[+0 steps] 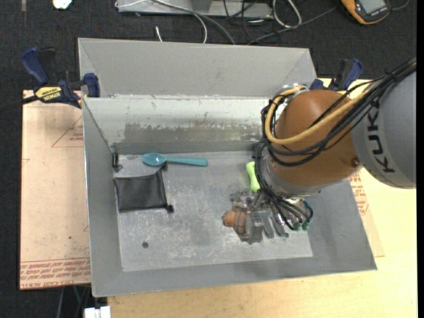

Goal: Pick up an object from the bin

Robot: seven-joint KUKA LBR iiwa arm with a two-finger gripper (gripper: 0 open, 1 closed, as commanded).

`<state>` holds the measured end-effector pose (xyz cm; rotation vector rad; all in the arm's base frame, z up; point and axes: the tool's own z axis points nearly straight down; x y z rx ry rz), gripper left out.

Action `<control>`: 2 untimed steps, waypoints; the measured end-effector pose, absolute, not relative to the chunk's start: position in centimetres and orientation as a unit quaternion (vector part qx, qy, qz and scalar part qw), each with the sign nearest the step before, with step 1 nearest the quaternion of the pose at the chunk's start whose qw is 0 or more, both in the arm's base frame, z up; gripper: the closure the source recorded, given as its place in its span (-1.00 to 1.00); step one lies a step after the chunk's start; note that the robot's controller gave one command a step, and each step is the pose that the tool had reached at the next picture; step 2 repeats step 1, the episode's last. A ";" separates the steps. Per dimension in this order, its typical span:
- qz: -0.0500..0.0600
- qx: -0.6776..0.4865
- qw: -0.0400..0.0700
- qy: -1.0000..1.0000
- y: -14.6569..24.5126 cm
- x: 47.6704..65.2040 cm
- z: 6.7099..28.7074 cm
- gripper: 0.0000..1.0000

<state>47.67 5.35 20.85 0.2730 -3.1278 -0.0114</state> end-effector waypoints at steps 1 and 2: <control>-0.004 0.086 0.000 -0.996 5.4 47.7 21.4 1.00; -0.004 0.086 0.000 -0.996 5.4 47.7 21.4 1.00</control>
Offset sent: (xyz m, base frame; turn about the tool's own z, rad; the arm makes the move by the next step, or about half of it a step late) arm 0.0000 0.0000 0.0211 0.0006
